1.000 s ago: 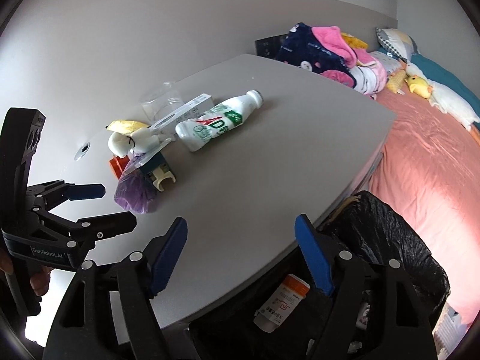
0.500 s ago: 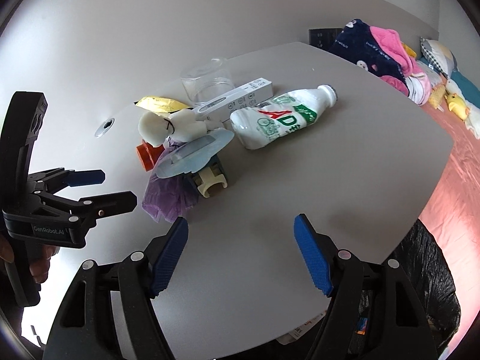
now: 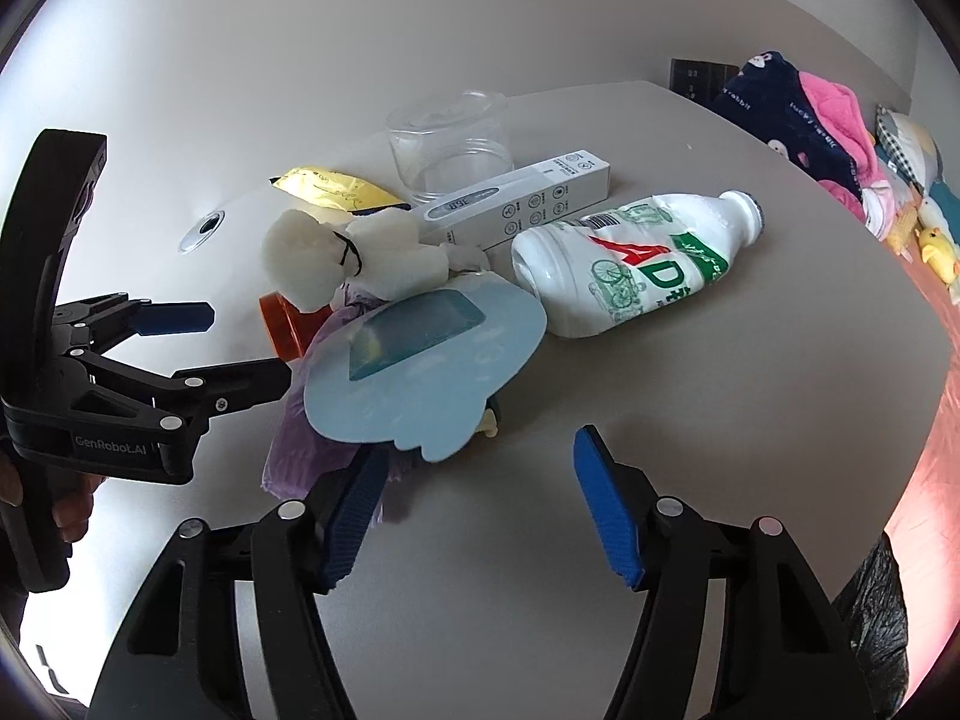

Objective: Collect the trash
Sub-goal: 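Grasp the teal-and-white plastic holder with the right gripper while the left grasps the orange cap, then carry the holder and orange cap with both grippers over the black bag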

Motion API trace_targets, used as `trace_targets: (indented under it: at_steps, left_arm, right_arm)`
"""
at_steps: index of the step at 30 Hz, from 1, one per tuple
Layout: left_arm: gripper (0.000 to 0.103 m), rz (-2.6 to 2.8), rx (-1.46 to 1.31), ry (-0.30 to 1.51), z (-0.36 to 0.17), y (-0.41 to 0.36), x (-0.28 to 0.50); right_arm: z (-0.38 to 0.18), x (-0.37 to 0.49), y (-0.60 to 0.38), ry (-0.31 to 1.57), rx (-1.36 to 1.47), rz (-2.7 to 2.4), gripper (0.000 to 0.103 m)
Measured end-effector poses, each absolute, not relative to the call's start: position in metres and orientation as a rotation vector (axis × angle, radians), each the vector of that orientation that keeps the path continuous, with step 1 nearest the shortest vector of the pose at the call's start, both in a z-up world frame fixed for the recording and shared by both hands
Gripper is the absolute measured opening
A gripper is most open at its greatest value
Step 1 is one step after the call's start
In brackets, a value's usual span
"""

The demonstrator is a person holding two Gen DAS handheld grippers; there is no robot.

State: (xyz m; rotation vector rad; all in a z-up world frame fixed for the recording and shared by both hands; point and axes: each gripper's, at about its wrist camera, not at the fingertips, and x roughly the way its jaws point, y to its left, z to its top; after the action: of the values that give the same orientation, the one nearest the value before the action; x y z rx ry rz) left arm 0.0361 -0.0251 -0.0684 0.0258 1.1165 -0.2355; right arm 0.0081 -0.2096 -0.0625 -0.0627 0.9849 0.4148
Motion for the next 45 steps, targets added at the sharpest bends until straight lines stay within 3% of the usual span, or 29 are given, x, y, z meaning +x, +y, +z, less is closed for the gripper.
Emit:
trace_targets:
  at_steps: [8,12,15,25,45]
  left_arm:
    - [0.095,-0.252,0.04,1.073,-0.071,-0.026,0.048]
    - [0.087,-0.264,0.036,1.071,-0.073,-0.026,0.053]
    - [0.082,-0.264,0.053,1.068,-0.075,-0.029,0.054]
    - [0.044,-0.297,0.022,1.06,-0.07,-0.033,0.056]
    - [0.044,-0.317,-0.004,1.0,-0.028,-0.035,0.015]
  right_arm:
    - [-0.069,0.024,-0.2,0.98,-0.089,0.427,0.057]
    - [-0.071,0.029,-0.196,0.978,-0.091,0.431,0.054]
    - [-0.072,0.032,-0.194,0.978,-0.093,0.436,0.04]
    - [-0.069,0.027,-0.198,0.983,-0.073,0.445,0.036]
    - [-0.022,-0.022,-0.236,0.893,0.009,0.408,0.036]
